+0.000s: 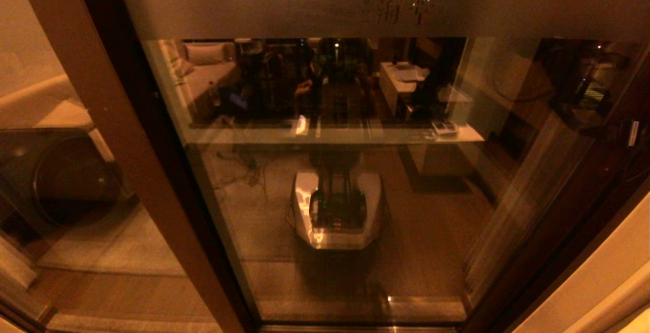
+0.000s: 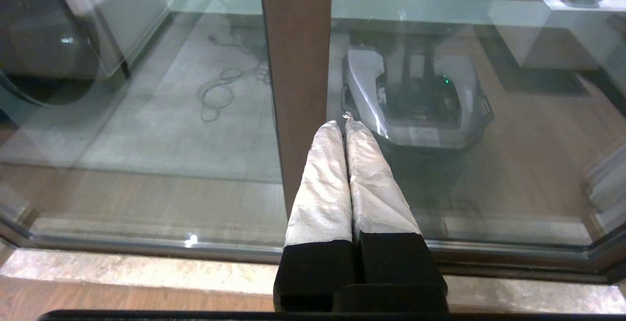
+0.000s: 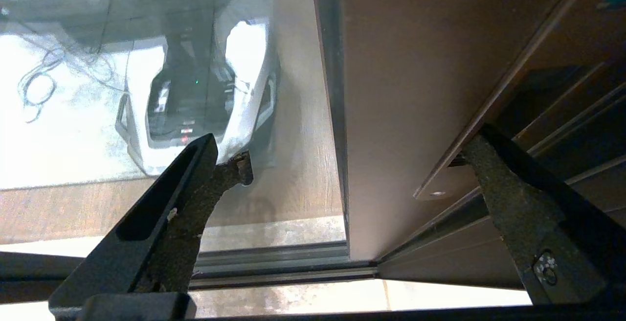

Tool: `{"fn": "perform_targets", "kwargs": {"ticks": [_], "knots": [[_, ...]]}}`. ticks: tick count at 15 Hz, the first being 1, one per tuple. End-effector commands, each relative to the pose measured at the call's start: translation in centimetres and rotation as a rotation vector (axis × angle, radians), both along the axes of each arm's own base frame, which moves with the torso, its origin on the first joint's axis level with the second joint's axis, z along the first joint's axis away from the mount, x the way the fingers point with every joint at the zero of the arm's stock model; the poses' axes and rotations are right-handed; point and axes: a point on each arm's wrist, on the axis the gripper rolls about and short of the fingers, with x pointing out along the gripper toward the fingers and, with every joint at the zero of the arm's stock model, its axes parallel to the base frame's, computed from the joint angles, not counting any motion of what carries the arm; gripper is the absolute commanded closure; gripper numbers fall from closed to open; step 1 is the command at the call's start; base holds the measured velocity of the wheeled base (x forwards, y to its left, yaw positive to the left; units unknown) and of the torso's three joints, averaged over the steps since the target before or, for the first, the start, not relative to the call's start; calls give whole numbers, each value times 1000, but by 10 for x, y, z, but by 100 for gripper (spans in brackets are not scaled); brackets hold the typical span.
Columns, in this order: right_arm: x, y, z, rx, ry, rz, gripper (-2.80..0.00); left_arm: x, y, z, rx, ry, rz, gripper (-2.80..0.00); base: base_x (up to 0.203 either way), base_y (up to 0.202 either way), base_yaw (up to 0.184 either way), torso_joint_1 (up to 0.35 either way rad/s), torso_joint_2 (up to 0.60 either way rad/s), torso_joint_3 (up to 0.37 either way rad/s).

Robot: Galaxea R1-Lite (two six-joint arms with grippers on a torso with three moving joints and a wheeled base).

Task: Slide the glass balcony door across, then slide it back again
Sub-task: Open the slid door

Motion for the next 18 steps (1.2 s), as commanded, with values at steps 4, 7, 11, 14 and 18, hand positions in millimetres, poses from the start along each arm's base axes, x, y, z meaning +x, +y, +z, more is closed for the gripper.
{"fn": "perform_targets", "kwargs": {"ticks": [4,7,11,14,18], "knots": [[-2,9,-1,3,6,28,-280,0,0,0,0,-1,1,0,0,0,0,0,0,0],[-2,9,-1,1,7,28,-280,0,0,0,0,0,0,0,0,0,0,0,0,0],[-2,11,-2,4,10,34,-280,0,0,0,0,0,0,0,0,0,0,0,0,0],[-4,16,-2,4,12,45,-280,0,0,0,0,0,1,0,0,0,0,0,0,0],[-8,33,-2,7,18,83,-280,0,0,0,-1,-1,1,0,0,0,0,0,0,0]]}}
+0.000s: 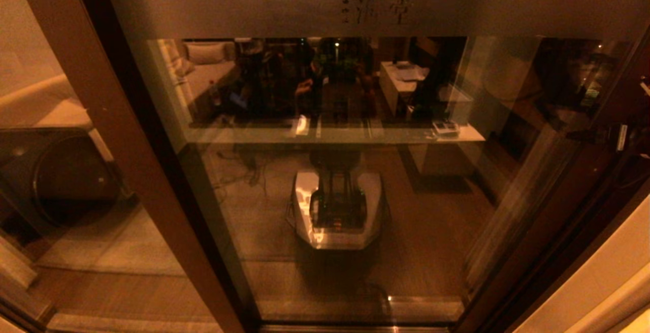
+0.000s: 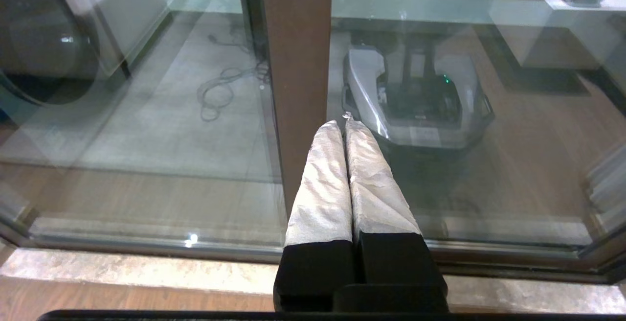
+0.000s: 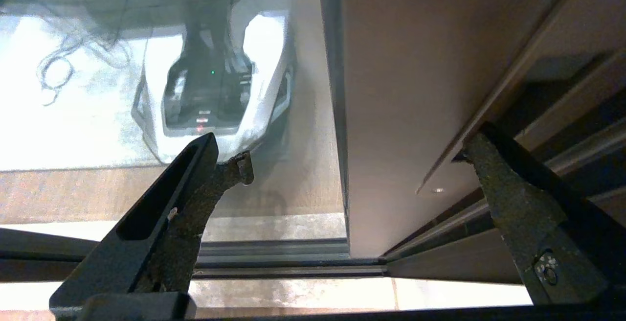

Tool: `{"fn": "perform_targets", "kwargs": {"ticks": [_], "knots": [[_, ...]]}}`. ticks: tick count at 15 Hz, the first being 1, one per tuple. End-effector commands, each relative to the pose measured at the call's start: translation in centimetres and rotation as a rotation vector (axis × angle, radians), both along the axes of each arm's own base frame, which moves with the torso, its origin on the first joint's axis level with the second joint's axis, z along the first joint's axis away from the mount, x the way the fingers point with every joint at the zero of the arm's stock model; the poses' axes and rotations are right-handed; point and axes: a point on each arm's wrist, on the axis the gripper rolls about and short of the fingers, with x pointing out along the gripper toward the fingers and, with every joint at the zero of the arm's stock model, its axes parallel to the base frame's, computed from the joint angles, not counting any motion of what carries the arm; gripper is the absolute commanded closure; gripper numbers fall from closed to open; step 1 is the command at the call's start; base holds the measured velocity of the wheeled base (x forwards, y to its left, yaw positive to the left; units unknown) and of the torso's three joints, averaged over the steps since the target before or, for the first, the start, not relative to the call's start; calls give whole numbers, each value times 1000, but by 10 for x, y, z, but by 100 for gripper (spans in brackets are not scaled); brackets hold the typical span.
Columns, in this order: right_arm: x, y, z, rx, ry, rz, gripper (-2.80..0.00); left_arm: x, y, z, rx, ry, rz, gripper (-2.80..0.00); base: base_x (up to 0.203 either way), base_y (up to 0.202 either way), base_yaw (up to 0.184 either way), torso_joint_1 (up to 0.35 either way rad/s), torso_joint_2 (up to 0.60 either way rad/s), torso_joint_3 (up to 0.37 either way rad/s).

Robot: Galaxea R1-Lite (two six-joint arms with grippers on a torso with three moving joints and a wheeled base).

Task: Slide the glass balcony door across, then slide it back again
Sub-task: Open the slid door

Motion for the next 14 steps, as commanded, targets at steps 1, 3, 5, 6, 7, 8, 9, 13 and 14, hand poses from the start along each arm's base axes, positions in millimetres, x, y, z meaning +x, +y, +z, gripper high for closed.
{"fn": "perform_targets", "kwargs": {"ticks": [1,3,5,6,7,8,9,13,14], "knots": [[-3,10,1,6,3,31,-280,0,0,0,0,1,1,0,0,0,0,0,0,0],[-3,11,2,5,-3,31,-280,0,0,0,-1,1,1,0,0,0,0,0,0,0],[-3,12,3,4,-4,34,-280,0,0,0,-1,0,1,0,0,0,0,0,0,0],[-3,12,3,6,-4,34,-280,0,0,0,0,1,1,0,0,0,0,0,0,0],[-3,13,3,6,-4,37,-280,0,0,0,0,1,1,0,0,0,0,0,0,0],[-3,14,3,6,-4,38,-280,0,0,0,0,1,0,0,0,0,0,0,0,0],[-3,14,2,6,-3,39,-280,0,0,0,0,1,1,0,0,0,0,0,0,0],[-4,19,1,8,2,52,-280,0,0,0,0,1,-1,0,0,0,0,0,0,0],[-4,19,1,10,3,52,-280,0,0,0,0,1,1,0,0,0,0,0,0,0]]}}
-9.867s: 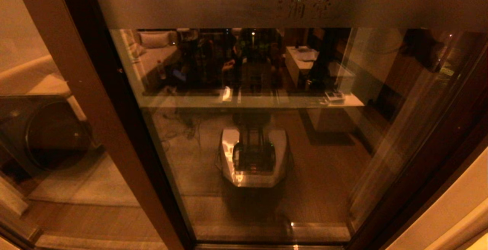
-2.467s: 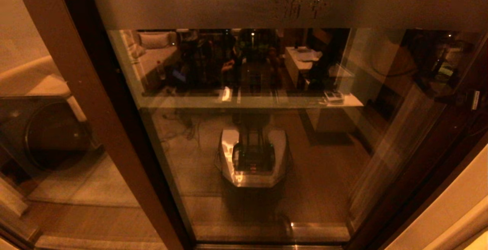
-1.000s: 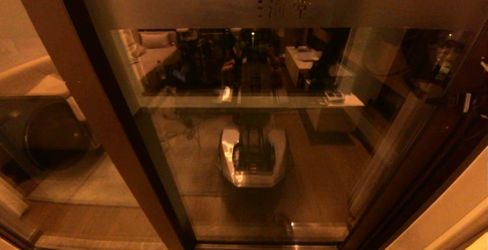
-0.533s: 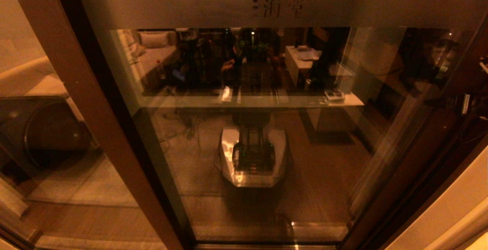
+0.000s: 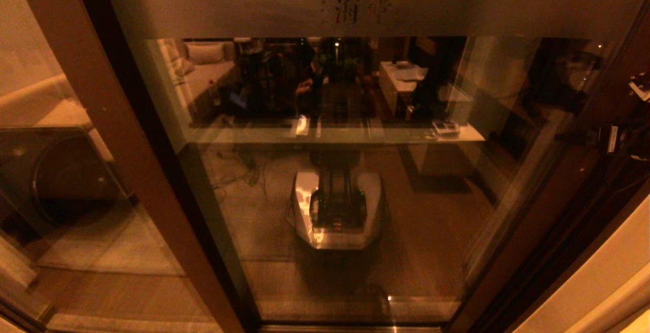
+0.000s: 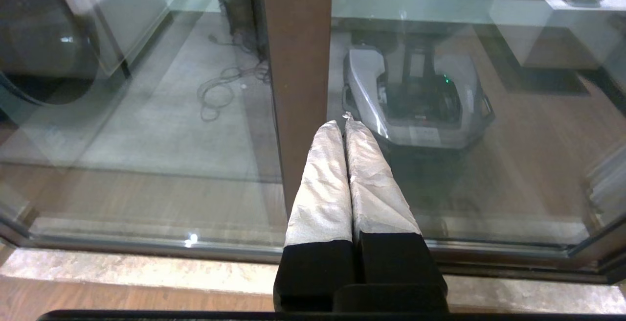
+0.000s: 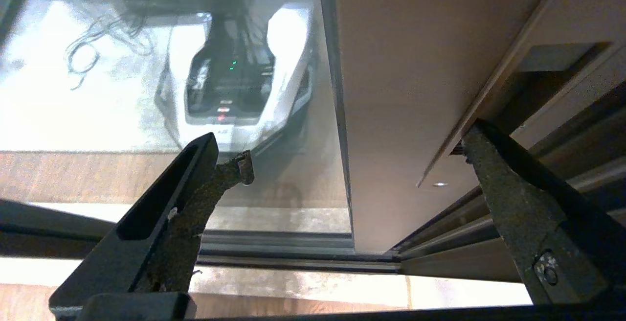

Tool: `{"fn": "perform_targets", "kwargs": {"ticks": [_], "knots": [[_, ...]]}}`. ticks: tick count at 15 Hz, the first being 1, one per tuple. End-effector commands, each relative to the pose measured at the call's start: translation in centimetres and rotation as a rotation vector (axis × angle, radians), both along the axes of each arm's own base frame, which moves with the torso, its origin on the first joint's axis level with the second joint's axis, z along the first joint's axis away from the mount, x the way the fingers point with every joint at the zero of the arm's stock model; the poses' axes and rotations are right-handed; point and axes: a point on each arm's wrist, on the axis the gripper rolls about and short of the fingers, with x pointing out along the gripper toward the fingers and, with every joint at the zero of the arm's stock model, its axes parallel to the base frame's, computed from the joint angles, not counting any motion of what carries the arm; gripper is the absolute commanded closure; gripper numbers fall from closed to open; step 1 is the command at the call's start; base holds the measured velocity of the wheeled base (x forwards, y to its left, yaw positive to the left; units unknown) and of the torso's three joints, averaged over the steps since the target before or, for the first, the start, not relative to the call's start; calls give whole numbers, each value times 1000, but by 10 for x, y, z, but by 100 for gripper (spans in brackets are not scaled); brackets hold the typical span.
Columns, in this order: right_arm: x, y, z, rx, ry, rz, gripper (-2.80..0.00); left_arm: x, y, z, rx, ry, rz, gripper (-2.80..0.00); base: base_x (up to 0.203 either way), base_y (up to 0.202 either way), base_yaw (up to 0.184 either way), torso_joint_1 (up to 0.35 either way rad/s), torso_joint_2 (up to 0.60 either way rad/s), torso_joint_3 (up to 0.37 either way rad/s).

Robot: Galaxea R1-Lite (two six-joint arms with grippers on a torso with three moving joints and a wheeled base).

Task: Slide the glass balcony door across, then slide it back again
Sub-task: Open the slid door

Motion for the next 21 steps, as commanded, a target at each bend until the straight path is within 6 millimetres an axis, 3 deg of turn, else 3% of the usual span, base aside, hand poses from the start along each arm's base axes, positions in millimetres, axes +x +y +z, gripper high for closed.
{"fn": "perform_targets", "kwargs": {"ticks": [1,4,11,18,19,21], "knots": [[0,0,0,-3,-2,-2,-280,0,0,0,0,0,1,0,0,0,0,0,0,0],[-2,-2,2,-5,-6,-11,-280,0,0,0,0,1,1,0,0,0,0,0,0,0],[-46,-23,16,10,-48,-72,-280,0,0,0,-1,0,-1,0,0,0,0,0,0,0],[-56,-32,14,12,-43,-109,-280,0,0,0,0,-1,1,0,0,0,0,0,0,0],[-57,-33,13,8,-42,-111,0,0,0,0,0,0,1,0,0,0,0,0,0,0],[-57,-35,14,1,-48,-122,0,0,0,0,0,1,1,0,0,0,0,0,0,0]]}}
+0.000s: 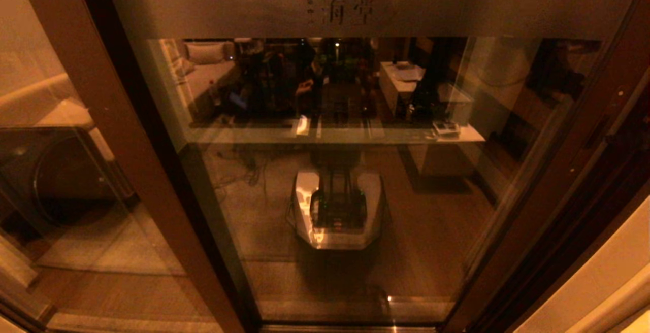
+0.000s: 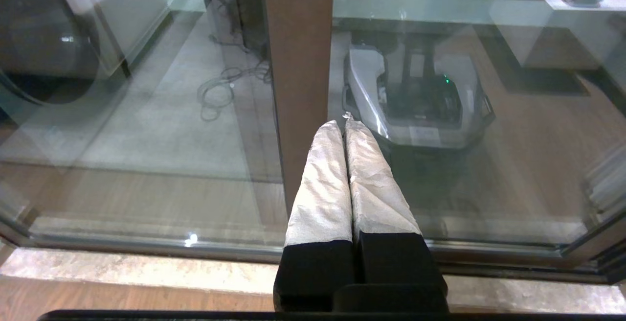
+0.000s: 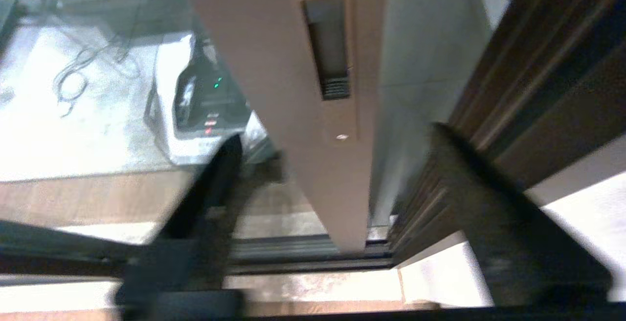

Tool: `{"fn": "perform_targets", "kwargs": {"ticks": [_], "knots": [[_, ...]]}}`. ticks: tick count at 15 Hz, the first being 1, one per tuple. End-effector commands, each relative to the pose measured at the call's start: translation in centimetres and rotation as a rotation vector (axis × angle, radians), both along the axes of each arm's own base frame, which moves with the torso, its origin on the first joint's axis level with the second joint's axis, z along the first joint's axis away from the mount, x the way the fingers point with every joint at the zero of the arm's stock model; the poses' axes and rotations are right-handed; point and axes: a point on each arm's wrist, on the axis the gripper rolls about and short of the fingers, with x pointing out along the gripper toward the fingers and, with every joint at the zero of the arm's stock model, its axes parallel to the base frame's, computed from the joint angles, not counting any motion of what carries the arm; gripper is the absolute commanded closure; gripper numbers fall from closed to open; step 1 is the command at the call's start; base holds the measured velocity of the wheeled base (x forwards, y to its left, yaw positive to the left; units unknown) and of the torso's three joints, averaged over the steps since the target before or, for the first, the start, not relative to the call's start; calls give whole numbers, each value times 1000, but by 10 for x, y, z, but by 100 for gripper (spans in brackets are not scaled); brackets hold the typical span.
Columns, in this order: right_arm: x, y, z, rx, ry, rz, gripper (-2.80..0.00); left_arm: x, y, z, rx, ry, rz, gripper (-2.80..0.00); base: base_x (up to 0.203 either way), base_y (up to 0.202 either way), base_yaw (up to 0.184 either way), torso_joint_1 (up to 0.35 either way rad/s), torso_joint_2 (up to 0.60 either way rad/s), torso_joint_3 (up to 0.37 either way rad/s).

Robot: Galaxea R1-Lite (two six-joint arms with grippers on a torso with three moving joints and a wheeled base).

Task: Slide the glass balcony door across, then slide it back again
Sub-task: Open the slid door

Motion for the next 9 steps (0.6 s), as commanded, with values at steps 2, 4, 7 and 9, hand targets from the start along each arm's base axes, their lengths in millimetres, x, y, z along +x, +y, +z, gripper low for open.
{"fn": "perform_targets", "kwargs": {"ticks": [2,4,7,9], "knots": [[2,-3,-2,-4,-4,-5,0,0,0,0,-1,2,0,0,0,0,0,0,0,0],[5,-5,-2,-11,-15,-12,0,0,0,0,0,1,1,0,0,0,0,0,0,0],[16,-14,-11,-54,-20,-86,0,0,0,0,-2,1,1,0,0,0,0,0,0,0],[33,-27,-22,-100,-52,-150,0,0,0,0,0,1,-1,0,0,0,0,0,0,0]]}}
